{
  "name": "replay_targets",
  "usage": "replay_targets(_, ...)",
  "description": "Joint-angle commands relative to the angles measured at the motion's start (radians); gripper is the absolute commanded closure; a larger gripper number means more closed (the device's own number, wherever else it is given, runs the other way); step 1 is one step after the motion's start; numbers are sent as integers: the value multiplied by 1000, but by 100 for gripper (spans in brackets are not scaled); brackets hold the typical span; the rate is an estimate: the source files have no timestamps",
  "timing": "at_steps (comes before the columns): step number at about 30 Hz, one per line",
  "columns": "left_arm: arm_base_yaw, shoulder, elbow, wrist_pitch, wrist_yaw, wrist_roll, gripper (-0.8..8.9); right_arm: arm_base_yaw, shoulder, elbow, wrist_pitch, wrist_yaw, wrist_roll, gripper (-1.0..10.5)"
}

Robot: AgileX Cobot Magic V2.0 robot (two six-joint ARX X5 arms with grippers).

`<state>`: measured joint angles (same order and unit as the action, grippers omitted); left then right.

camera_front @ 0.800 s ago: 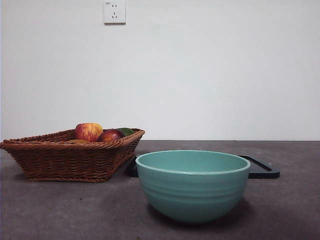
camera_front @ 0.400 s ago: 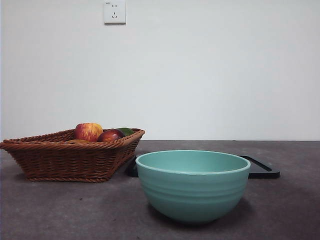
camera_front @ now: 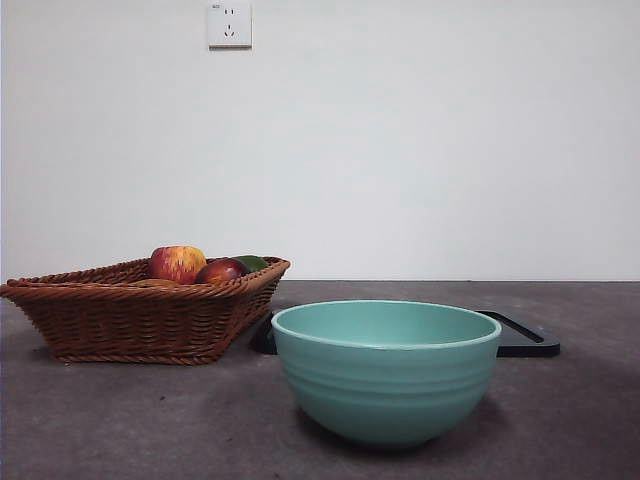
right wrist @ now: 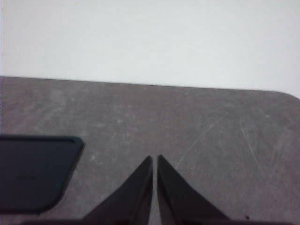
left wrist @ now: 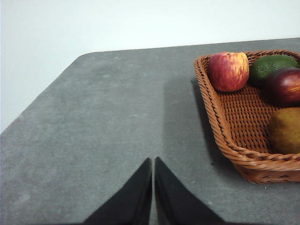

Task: Pick up the wifruite, put it on the bowl, pick up the plate, put it on desk

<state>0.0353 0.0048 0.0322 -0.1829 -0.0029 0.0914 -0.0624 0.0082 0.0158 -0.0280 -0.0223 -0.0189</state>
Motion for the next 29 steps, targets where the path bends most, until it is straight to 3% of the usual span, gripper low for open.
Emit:
replay_targets(1, 3, -2, -20, -6, -2, -3, 805, -5, -5, -5, -30, 5, 6, 940)
replay_targets(7, 3, -2, -20, -6, -2, -3, 805, -5, -5, -5, -154, 4, 9, 940)
replay_targets(29, 3, -2, -20, -6, -2, -3, 805, -5, -5, -5, -129, 0, 19, 940)
